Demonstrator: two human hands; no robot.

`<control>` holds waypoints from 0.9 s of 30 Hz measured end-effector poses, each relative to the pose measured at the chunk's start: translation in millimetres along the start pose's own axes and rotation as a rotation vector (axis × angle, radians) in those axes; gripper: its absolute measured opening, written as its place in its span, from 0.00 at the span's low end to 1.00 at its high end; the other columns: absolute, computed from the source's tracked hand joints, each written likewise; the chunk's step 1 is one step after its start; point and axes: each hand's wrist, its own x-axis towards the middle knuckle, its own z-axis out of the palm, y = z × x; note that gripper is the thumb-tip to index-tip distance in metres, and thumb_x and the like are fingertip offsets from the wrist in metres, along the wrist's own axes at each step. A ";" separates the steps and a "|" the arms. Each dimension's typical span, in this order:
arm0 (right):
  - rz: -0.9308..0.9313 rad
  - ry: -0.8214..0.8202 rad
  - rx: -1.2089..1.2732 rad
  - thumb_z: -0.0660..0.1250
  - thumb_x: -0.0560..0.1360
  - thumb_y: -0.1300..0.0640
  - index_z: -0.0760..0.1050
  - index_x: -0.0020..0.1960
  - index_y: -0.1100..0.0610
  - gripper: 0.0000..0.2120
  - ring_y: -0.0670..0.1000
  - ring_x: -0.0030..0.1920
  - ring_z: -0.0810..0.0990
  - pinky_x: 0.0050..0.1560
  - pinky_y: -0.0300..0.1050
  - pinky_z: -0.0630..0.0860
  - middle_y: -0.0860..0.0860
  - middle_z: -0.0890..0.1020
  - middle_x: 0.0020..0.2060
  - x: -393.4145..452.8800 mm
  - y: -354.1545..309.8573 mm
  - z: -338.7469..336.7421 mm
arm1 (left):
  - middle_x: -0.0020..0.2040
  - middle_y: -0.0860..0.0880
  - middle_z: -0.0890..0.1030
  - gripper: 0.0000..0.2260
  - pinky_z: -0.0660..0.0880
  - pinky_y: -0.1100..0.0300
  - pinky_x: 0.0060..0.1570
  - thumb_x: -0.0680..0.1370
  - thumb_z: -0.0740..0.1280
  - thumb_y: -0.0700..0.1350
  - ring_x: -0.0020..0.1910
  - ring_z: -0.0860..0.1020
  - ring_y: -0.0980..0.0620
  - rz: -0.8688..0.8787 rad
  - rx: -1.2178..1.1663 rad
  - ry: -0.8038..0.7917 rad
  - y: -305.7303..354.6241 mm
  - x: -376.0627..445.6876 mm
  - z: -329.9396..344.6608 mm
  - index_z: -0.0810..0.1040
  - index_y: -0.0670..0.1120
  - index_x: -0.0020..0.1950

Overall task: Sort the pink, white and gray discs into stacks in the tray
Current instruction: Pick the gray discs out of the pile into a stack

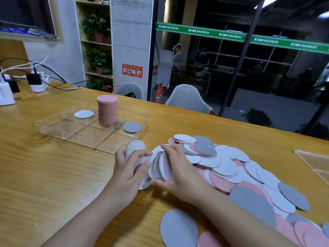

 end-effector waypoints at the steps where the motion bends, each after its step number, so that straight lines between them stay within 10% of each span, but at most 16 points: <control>1: 0.002 -0.010 -0.009 0.73 0.68 0.45 0.55 0.73 0.58 0.43 0.37 0.66 0.53 0.58 0.25 0.53 0.48 0.61 0.62 0.7 -2.9 1.6 | 0.60 0.64 0.54 0.14 0.54 0.66 0.61 0.78 0.61 0.49 0.60 0.52 0.81 0.015 0.014 -0.006 -1.1 0.1 0.0 0.69 0.71 0.51; 8: 0.032 -0.009 -0.020 0.72 0.68 0.47 0.53 0.74 0.58 0.44 0.46 0.67 0.50 0.57 0.34 0.62 0.52 0.62 0.62 4.5 -11.7 9.8 | 0.60 0.65 0.54 0.23 0.58 0.72 0.59 0.77 0.64 0.41 0.69 0.58 0.58 0.048 0.093 -0.005 -5.3 1.1 -0.7 0.67 0.73 0.52; 18: 0.090 -0.087 -0.165 0.71 0.57 0.32 0.50 0.75 0.63 0.60 0.55 0.68 0.59 0.69 0.46 0.60 0.56 0.64 0.62 7.8 -11.3 15.1 | 0.58 0.68 0.53 0.16 0.54 0.66 0.63 0.73 0.66 0.55 0.70 0.54 0.62 0.069 0.070 -0.023 -8.1 0.8 0.1 0.66 0.74 0.53; 27: 0.042 -0.133 -0.104 0.74 0.62 0.38 0.50 0.75 0.60 0.54 0.52 0.64 0.62 0.64 0.42 0.62 0.55 0.64 0.63 4.0 -13.5 12.2 | 0.60 0.61 0.57 0.23 0.59 0.79 0.53 0.74 0.69 0.42 0.64 0.63 0.63 0.112 0.090 0.026 -11.3 2.6 -2.3 0.70 0.72 0.49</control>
